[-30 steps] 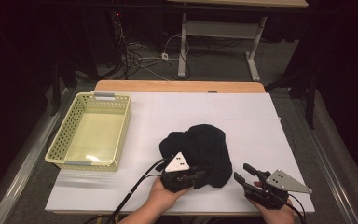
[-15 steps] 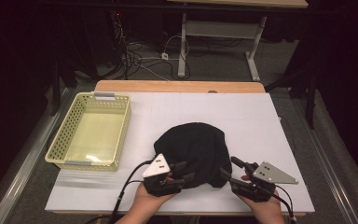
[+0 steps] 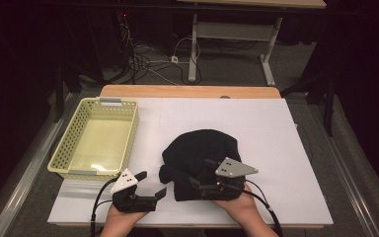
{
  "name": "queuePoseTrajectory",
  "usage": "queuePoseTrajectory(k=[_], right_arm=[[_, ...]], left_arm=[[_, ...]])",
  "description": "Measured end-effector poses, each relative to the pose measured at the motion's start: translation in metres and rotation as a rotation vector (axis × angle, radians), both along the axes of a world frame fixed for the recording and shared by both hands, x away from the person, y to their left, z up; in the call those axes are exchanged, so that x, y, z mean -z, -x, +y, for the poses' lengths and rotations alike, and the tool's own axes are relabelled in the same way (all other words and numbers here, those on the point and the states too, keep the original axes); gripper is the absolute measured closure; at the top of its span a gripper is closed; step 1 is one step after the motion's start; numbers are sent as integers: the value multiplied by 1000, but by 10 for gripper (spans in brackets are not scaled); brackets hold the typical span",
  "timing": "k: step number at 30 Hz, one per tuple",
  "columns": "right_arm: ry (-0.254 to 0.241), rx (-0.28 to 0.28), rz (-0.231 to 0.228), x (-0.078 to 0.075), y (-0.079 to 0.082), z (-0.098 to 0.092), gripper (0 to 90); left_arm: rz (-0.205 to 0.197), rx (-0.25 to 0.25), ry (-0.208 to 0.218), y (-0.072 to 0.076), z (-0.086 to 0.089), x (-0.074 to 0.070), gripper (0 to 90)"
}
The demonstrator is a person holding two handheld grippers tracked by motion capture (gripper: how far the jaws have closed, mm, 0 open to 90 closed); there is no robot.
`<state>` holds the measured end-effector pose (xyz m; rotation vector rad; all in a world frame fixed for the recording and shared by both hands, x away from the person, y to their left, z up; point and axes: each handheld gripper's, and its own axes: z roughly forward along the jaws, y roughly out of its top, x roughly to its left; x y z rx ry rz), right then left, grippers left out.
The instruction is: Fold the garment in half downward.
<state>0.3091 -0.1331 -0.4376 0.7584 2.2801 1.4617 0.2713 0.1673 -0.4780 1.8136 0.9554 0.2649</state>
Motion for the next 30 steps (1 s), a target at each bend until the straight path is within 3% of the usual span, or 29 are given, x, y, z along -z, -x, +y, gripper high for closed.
queuePoseTrajectory(k=[4,7,11,13,15,18,22,23,25,26,30], right_arm=[[120,-8,48,18,-8,12,217],[174,-13,53,27,-9,12,356],[132,4,57,26,-8,3,560],[114,9,41,27,-7,-2,674],[109,6,29,25,-6,-6,720],[102,8,-7,21,-1,-10,737],[77,25,-54,12,6,-17,741],[70,31,-61,10,8,-20,741],[53,41,-82,6,9,-26,740],[48,51,-89,4,9,-30,741],[17,78,-98,0,11,-46,744]], left_arm=[[-13,14,-7,4,-3,-1,0],[-2,27,-14,1,-4,1,0],[-2,29,6,-2,-4,1,0],[17,33,9,-4,-3,0,0],[60,49,28,-7,-1,1,0],[66,55,33,-8,1,1,0],[36,50,8,-8,2,1,20],[52,60,14,-9,3,2,53],[121,97,48,-13,5,3,90],[128,110,67,-14,5,3,88],[36,115,104,-12,2,-1,86]])
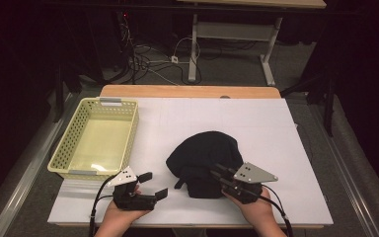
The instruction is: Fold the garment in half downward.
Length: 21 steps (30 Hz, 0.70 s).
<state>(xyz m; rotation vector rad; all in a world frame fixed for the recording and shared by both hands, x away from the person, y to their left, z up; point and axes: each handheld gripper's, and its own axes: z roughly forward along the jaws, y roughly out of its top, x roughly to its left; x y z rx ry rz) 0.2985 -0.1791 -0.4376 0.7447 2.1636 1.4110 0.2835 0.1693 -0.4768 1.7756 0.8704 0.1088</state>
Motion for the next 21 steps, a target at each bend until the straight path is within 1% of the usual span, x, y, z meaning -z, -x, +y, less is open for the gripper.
queuePoseTrajectory(k=[2,4,7,9,10,11,12,13,14,16,17,19,21], right_arm=[[-11,13,-4,-2,1,-9,747],[-23,26,-5,-2,0,-18,747],[-32,50,-7,-1,-1,-32,751],[-49,75,1,0,-3,-42,753],[-59,91,7,1,-4,-48,755],[-69,107,12,1,-5,-54,757],[-75,126,16,2,-6,-60,758],[-77,144,21,3,-8,-66,758],[-85,161,30,4,-9,-72,760],[-99,196,41,6,-11,-84,765],[-108,211,45,8,-12,-90,767],[-114,241,54,10,-14,-101,770],[-123,270,68,13,-15,-110,769]], left_arm=[[-54,-9,-3,1,-5,-3,86],[-110,-17,8,2,-9,-6,86],[-144,-1,6,0,-15,-8,86],[-150,16,-4,-2,-20,-6,85],[-151,10,-23,-4,-22,-5,60],[-144,12,-33,-6,-24,-4,30],[-151,10,-41,-7,-26,-2,26],[-163,0,-60,-7,-28,-1,5],[-171,2,-75,-8,-29,-1,0],[-192,-8,-84,-10,-30,1,0],[-209,-11,-81,-11,-30,1,0],[-230,-12,-77,-13,-30,2,0],[-253,11,-60,-14,-30,3,0]])
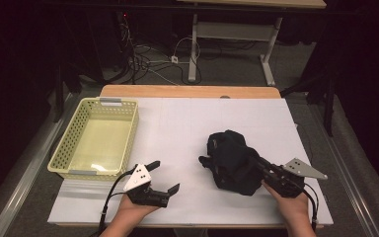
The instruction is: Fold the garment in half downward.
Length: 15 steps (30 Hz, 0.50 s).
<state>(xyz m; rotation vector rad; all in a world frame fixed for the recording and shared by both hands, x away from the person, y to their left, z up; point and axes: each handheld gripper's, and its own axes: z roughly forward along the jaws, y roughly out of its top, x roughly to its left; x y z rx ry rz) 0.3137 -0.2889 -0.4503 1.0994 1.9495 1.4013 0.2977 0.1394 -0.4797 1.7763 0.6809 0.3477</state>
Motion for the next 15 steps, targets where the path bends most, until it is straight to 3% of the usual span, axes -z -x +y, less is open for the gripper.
queuePoseTrajectory(k=[5,10,15], right_arm=[[7,77,26,5,-3,-18,767],[22,148,43,9,-5,-30,766],[7,164,44,7,-4,-35,710]], left_arm=[[6,-14,-3,-1,3,-2,0],[64,-22,-9,-6,7,-2,0],[61,-14,-19,-5,4,0,0]])
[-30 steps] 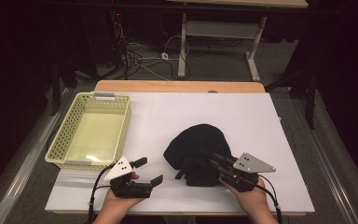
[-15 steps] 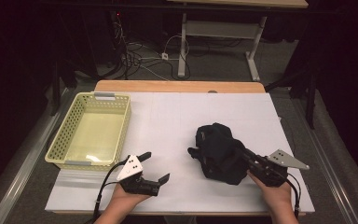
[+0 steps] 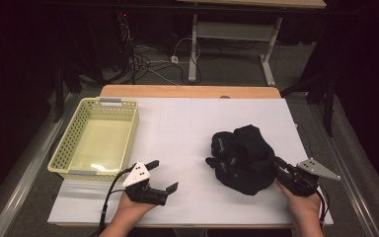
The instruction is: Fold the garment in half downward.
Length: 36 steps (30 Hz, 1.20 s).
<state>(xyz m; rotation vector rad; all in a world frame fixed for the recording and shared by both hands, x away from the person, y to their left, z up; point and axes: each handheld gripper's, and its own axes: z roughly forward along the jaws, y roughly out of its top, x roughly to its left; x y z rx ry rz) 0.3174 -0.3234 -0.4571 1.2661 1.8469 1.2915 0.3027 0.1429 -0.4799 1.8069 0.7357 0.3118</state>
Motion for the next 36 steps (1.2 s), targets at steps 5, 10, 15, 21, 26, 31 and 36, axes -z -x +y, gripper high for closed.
queuePoseTrajectory(k=[5,10,15,21,26,31,36], right_arm=[[-23,-46,-71,-23,9,11,638],[-2,-176,-177,-56,26,46,595],[6,-324,-178,-64,36,92,482],[162,-340,-64,-35,24,131,280],[304,-306,12,-11,14,140,269],[367,-288,18,-1,11,137,458],[249,-326,14,-8,12,122,691]], left_arm=[[-23,15,-7,2,-3,1,0],[-26,7,-7,3,-5,2,0],[-56,39,-35,6,-8,2,0],[-25,40,-10,5,-8,1,0],[-17,50,24,5,-9,0,0],[-23,33,1,5,-10,0,0],[10,43,-23,3,-11,1,0]])
